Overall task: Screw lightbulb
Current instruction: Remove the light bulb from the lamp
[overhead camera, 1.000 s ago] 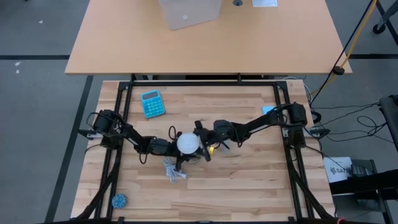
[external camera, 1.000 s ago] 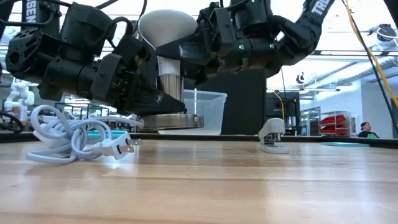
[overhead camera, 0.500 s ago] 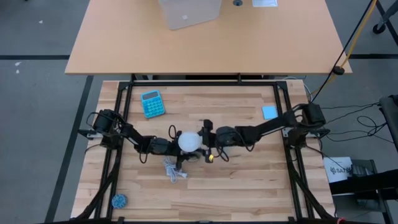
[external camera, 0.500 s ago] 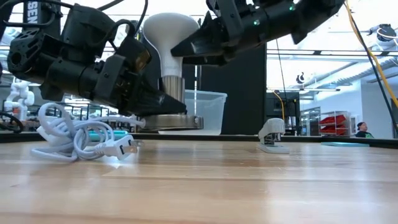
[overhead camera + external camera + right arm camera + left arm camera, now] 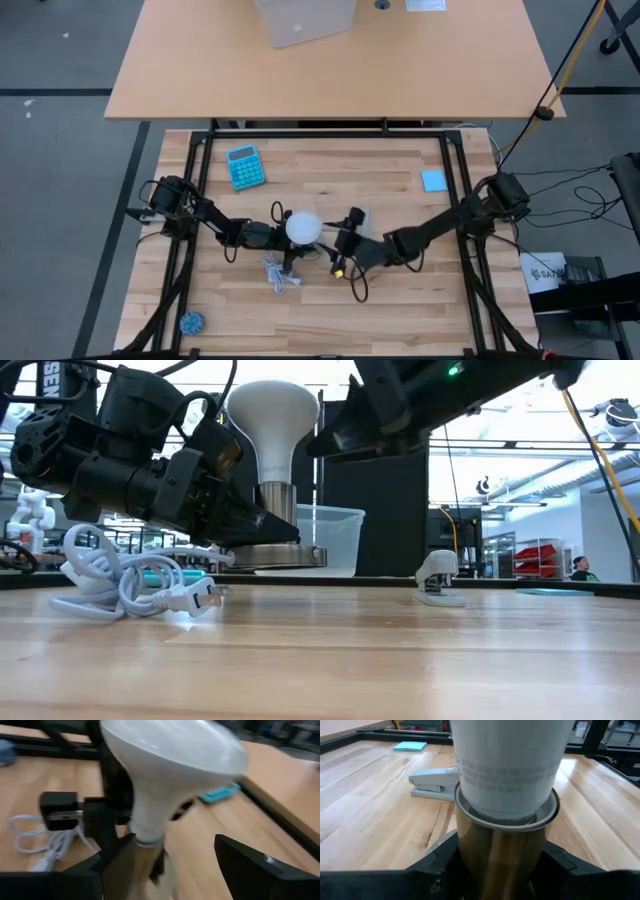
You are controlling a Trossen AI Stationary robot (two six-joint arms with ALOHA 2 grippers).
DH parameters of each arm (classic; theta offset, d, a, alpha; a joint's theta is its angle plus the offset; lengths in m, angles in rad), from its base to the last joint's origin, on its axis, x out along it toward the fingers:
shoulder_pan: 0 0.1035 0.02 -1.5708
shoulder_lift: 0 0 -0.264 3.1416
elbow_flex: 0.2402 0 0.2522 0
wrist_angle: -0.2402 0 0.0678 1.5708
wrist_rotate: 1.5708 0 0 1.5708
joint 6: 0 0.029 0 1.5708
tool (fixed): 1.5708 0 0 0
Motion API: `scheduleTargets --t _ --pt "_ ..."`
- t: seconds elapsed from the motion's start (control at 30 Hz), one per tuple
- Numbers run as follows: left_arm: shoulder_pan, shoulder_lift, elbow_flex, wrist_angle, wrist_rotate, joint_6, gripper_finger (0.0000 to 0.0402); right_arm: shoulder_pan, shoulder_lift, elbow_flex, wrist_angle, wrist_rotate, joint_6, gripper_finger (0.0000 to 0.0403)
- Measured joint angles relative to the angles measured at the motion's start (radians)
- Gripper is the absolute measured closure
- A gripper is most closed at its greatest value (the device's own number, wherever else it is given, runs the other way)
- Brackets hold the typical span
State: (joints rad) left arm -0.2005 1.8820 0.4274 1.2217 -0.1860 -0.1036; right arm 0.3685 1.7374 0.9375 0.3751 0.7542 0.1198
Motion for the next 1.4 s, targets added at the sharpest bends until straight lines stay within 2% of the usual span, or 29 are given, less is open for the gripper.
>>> scheduleTargets --t 0.1,0.2,0.3,0.4,0.57,0.67,0.83,0.97,1.23,1.4 --pt "0.000 0.000 0.000 0.000 -0.013 -0.001 0.0226 0.052 0.001 0.000 -0.030 0.125 0.087 0.0142" --pt "0.000 0.000 0.000 0.000 -0.038 -0.002 0.0226 0.090 0.003 0.000 -0.021 0.197 0.164 0.0142" --pt "0.000 0.000 0.000 0.002 -0.060 -0.003 0.0226 0.112 0.035 0.000 0.049 0.259 0.212 0.0142" --pt "0.000 0.000 0.000 0.002 -0.087 -0.018 0.0226 0.118 0.102 0.000 0.204 0.296 0.187 0.0142" --pt "0.000 0.000 0.000 0.002 -0.111 -0.022 0.0226 0.111 0.228 0.002 0.500 0.319 0.080 0.0142" --pt "0.000 0.000 0.000 0.002 -0.118 -0.023 0.0226 0.094 0.284 0.032 0.599 0.328 0.014 0.0142" --pt "0.000 0.000 0.000 0.001 -0.139 -0.025 0.0226 0.058 0.368 0.128 0.594 0.331 -0.034 0.0142" --pt "0.000 0.000 0.000 -0.001 -0.141 -0.026 0.0226 0.040 0.421 0.193 0.592 0.400 -0.038 0.0142" --pt "0.000 0.000 0.000 -0.001 -0.145 -0.026 0.0226 -0.016 0.442 0.232 0.592 0.392 -0.061 0.0142" --pt "0.000 0.000 0.000 -0.002 -0.145 -0.026 0.0226 -0.049 0.443 0.232 0.592 0.271 -0.076 0.0157"
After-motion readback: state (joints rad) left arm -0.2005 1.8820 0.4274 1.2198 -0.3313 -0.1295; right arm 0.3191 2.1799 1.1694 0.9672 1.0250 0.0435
